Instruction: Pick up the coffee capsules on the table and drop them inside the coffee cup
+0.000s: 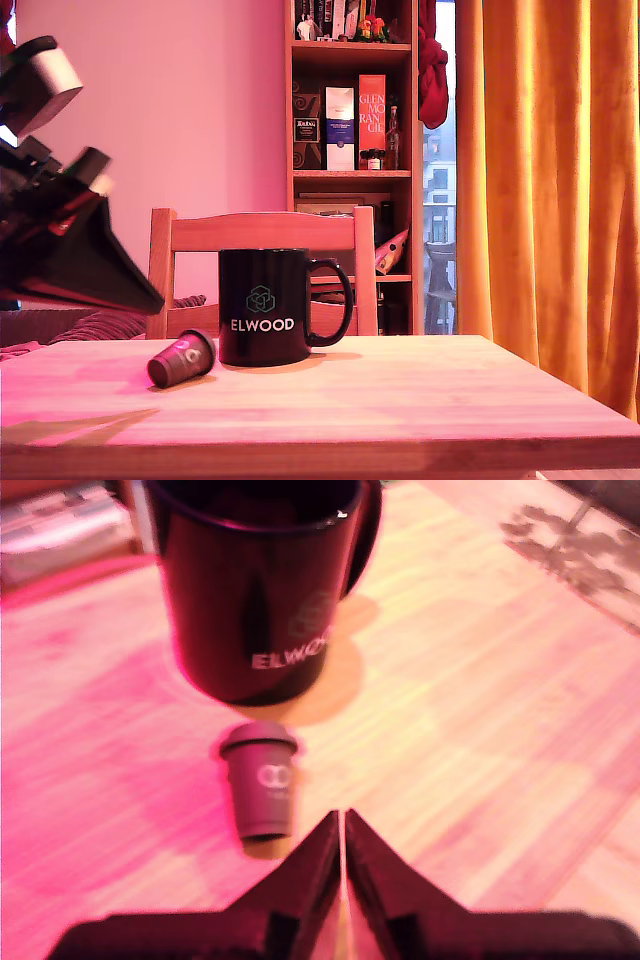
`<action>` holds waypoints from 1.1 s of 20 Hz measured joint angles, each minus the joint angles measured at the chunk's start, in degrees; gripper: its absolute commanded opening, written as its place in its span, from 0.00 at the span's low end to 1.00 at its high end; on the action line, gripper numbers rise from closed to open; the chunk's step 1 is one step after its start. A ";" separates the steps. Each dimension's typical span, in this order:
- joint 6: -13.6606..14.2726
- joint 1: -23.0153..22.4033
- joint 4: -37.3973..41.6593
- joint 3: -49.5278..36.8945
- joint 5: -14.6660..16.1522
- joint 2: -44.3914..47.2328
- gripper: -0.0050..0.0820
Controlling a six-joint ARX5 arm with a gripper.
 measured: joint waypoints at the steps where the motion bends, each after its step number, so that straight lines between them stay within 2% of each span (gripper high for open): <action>1: -0.96 -1.03 -0.11 0.00 -2.05 -0.48 0.03; 4: -2.27 -4.28 -1.51 0.00 -7.02 -3.15 0.03; 7: -2.71 -5.70 -2.56 0.00 -9.01 -4.90 0.03; 17: -3.37 -5.73 -3.72 0.00 -9.27 -4.94 0.05; 18: -3.37 -5.73 -3.74 0.00 -9.27 -4.96 0.14; 20: -3.37 -5.73 -3.72 0.00 -9.22 -4.96 0.52; 21: -3.28 -5.73 -3.76 0.00 -9.20 -4.96 0.65; 22: -1.33 -5.73 -3.98 0.00 -9.29 -4.96 0.66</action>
